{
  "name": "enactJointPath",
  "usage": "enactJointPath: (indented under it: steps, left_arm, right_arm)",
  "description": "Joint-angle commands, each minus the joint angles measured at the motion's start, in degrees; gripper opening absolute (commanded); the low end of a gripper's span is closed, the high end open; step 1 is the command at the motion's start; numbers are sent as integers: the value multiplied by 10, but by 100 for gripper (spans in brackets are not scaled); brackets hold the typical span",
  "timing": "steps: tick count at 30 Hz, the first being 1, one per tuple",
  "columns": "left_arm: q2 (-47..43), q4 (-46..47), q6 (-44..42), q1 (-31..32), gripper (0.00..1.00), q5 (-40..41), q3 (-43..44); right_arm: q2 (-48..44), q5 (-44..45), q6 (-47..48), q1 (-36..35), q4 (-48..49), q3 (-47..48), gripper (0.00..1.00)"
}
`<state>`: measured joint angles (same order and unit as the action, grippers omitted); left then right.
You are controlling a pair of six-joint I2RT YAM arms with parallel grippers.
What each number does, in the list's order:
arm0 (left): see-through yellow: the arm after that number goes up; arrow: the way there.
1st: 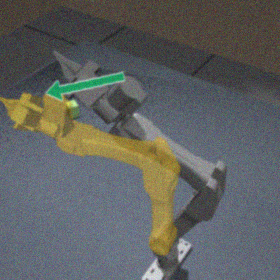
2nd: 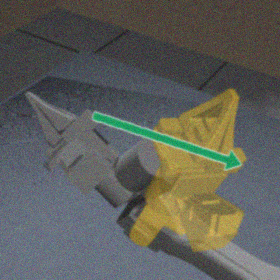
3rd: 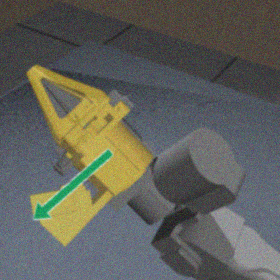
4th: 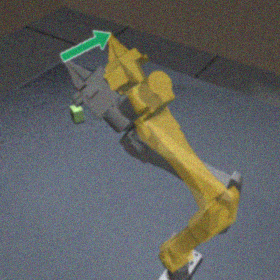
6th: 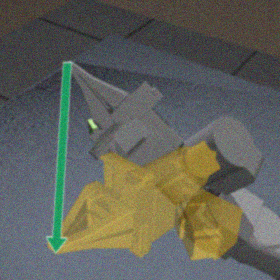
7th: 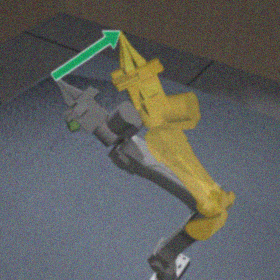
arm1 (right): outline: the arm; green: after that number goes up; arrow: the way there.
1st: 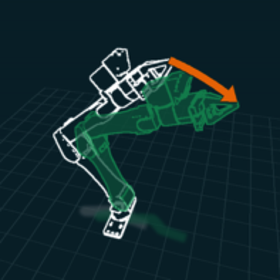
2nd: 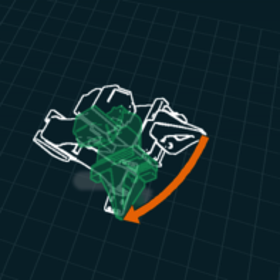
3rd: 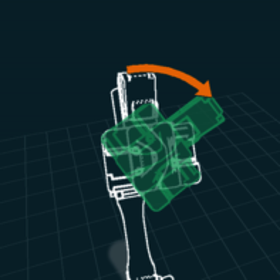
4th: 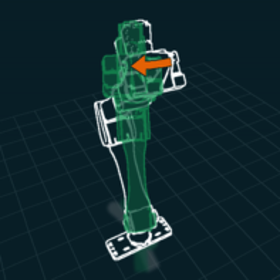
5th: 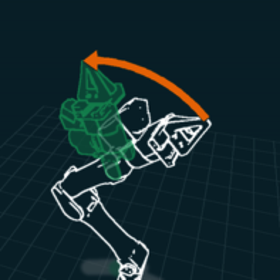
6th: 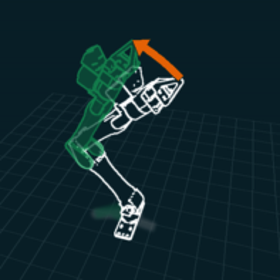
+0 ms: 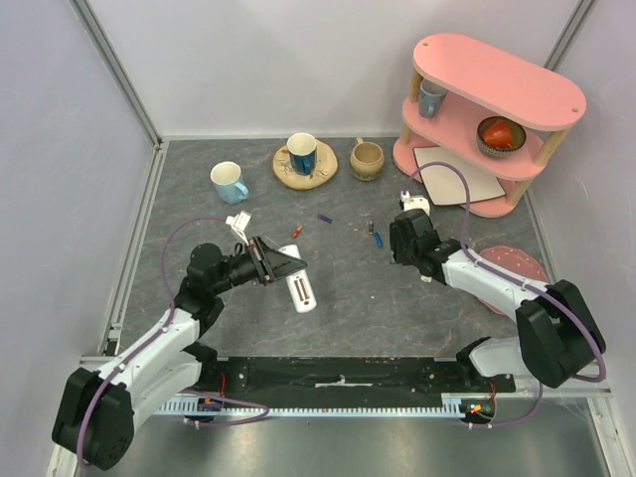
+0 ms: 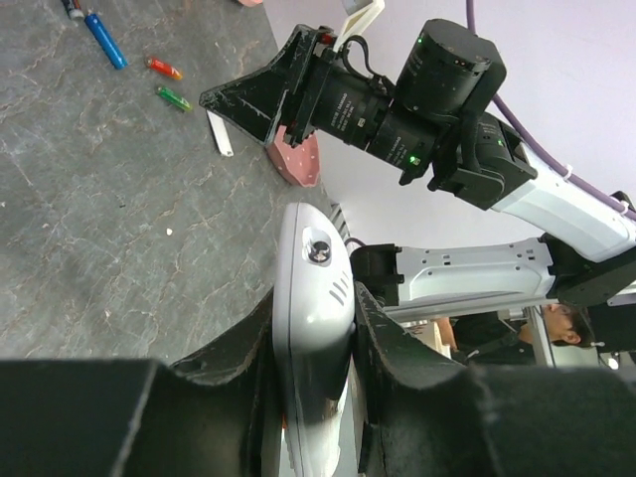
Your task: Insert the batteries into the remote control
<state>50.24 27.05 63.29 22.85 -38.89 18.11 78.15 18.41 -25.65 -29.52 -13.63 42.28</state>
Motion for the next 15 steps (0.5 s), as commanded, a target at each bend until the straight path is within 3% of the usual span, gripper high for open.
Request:
enactJointPath:
  steps: [1, 9, 15]
  left_arm:
    - [-43, 18, -45, -3, 2, 26, -17]
    - [-66, 112, -13, -3, 2, 51, -77]
    - [-46, 109, -20, -3, 2, -15, -48]
  right_arm:
    - [-34, 22, -38, -1, 44, -15, 59]
    - [-22, 58, -51, -2, 38, -15, 64]
    - [16, 58, -40, -1, 27, 2, 65]
